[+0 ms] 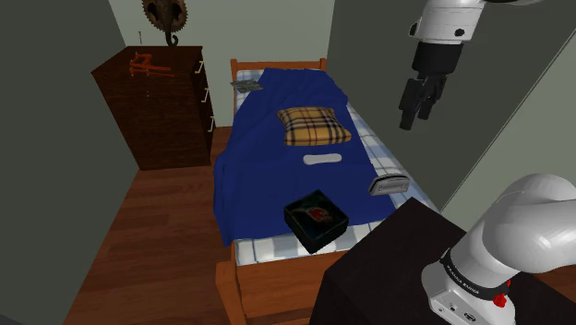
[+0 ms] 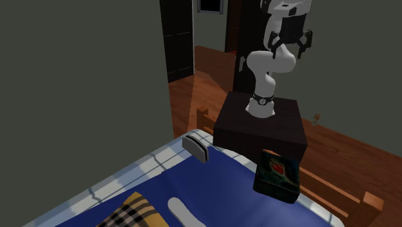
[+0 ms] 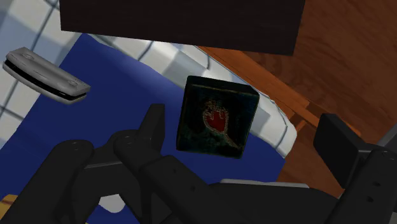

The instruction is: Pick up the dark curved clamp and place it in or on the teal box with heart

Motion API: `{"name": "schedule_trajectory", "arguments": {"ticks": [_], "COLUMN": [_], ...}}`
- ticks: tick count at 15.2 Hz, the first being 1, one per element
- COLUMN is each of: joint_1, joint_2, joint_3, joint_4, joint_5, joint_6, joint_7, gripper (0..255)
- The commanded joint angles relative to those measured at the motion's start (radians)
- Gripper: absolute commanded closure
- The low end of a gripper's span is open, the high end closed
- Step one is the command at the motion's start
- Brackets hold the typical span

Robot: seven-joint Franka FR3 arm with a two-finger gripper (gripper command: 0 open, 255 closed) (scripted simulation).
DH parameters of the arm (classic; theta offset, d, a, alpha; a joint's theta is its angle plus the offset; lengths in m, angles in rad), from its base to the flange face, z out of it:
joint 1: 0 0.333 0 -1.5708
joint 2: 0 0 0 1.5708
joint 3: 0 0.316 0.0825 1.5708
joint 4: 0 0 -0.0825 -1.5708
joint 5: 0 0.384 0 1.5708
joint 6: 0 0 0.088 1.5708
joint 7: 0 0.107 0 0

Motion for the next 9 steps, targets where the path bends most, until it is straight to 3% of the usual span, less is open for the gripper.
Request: {"name": "schedule_trajectory", "arguments": {"ticks": [1,9], "joint_1": [0.000,-0.009], "joint_2": [0.000,-0.072], "joint_3": [0.000,-0.131], "joint_4": [0.000,-0.241], "joint_5": [0.000,-0.148], "joint_6": [0.000,0.167], "joint_7": [0.000,-0.243], "gripper": [0,0]}}
